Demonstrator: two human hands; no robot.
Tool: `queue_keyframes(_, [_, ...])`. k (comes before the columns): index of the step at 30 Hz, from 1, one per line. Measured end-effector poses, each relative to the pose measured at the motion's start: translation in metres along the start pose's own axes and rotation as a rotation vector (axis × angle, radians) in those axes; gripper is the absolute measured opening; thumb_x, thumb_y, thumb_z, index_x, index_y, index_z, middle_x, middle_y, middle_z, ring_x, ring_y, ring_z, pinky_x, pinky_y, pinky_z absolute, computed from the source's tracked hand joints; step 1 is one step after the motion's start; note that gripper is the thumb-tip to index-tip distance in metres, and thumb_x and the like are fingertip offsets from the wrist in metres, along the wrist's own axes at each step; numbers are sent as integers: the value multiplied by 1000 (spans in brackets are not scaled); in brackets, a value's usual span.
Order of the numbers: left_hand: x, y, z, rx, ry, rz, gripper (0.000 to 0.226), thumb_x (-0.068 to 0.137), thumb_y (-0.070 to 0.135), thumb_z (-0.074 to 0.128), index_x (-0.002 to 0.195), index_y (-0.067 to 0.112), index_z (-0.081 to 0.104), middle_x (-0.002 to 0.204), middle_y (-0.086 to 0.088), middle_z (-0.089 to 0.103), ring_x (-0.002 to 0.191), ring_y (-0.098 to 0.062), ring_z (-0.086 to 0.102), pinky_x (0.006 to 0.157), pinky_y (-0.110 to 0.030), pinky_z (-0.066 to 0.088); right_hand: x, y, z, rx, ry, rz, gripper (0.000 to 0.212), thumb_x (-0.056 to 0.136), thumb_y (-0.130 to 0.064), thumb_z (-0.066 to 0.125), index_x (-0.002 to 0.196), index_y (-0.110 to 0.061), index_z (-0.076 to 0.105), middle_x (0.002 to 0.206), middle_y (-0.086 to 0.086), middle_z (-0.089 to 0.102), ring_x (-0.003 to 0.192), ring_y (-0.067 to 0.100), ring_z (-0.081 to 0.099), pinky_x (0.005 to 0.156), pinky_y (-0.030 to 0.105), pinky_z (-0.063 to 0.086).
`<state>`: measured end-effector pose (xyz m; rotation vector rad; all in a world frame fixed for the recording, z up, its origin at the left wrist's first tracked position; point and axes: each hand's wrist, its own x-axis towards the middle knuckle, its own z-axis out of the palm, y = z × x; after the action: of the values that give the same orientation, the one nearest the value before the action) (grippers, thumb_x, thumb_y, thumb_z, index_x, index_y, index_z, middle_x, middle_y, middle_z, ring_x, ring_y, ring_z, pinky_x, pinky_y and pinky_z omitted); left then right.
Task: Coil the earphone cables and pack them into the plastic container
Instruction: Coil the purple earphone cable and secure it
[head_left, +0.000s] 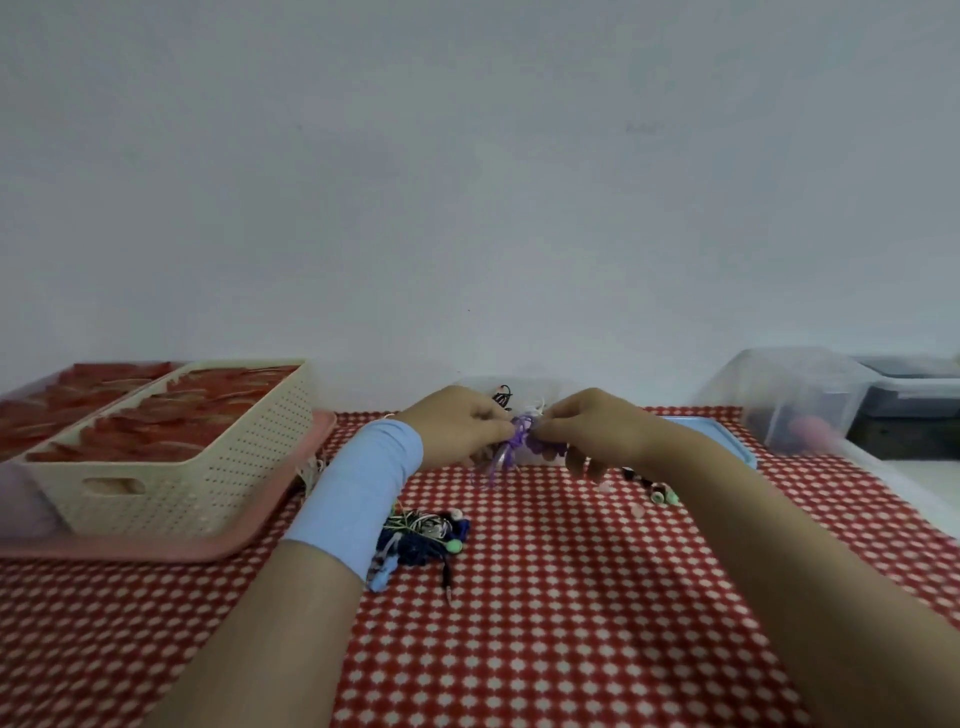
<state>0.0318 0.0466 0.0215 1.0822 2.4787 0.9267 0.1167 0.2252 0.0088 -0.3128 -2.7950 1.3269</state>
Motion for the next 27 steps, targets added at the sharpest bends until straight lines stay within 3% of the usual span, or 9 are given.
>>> queue_keyframes(5, [19, 25, 34, 121, -167, -25, 19, 95, 27, 58, 87, 16, 71, 82, 2, 71, 65, -5, 66, 66, -19, 55, -17, 33, -30, -116, -64, 68, 26, 97, -28, 67, 90, -5, 77, 62, -4, 72, 53, 11, 66, 47, 24, 47])
queue_keyframes(7, [25, 29, 45, 131, -204, -50, 20, 94, 24, 57, 79, 16, 67, 74, 3, 67, 63, -8, 65, 67, -23, 55, -19, 42, -34, -124, -76, 80, 21, 95, -28, 70, 87, -10, 78, 63, -4, 72, 52, 11, 66, 48, 25, 46])
queue_keyframes(11, [34, 29, 59, 316, -247, -48, 27, 95, 30, 49, 72, 17, 57, 74, 0, 59, 67, -15, 51, 71, -32, 44, -18, 52, -39, -236, -141, 128, 17, 94, -34, 70, 93, -20, 80, 85, -6, 78, 63, 12, 71, 51, 24, 50])
queue_keyframes(14, [36, 23, 61, 354, -260, -54, 28, 93, 34, 51, 80, 14, 65, 82, -3, 68, 75, -19, 56, 85, -41, 48, -18, 51, -46, -278, -193, 122, 15, 95, -33, 69, 102, -24, 80, 92, -9, 79, 71, 15, 76, 49, 23, 48])
queue_keyframes(16, [36, 20, 59, 375, -266, -88, 28, 91, 36, 56, 91, 15, 74, 87, 0, 76, 83, -19, 67, 91, -37, 49, -21, 50, -52, -254, -141, 97, 13, 94, -26, 69, 102, -26, 80, 91, -10, 79, 71, 15, 76, 48, 22, 46])
queue_keyframes(19, [34, 23, 57, 413, -172, -53, 22, 90, 26, 64, 109, 28, 74, 113, 8, 70, 98, -12, 65, 97, -28, 48, -22, 52, -65, -236, -3, 68, 15, 90, -16, 71, 95, -28, 80, 87, -16, 77, 65, 16, 75, 48, 23, 46])
queue_keyframes(23, [35, 36, 63, 319, -15, 114, 21, 93, 22, 63, 107, 32, 75, 120, 13, 67, 102, -7, 61, 101, -27, 45, -20, 60, -75, -316, 65, 69, 18, 89, -13, 71, 88, -30, 78, 102, -14, 75, 61, 16, 74, 72, 31, 56])
queue_keyframes(25, [33, 42, 75, 338, -104, 164, 21, 91, 28, 66, 109, 32, 74, 112, 16, 67, 95, -3, 57, 96, -25, 46, -20, 67, -77, -333, 89, 79, 19, 89, -12, 71, 89, -29, 78, 106, -10, 73, 58, 14, 73, 77, 30, 56])
queue_keyframes(27, [34, 40, 88, 398, -206, 168, 27, 89, 33, 68, 116, 34, 71, 119, 15, 65, 100, -5, 56, 91, -22, 42, -21, 73, -77, -356, 109, 90, 21, 90, -11, 70, 86, -31, 76, 103, -10, 72, 56, 12, 71, 69, 25, 55])
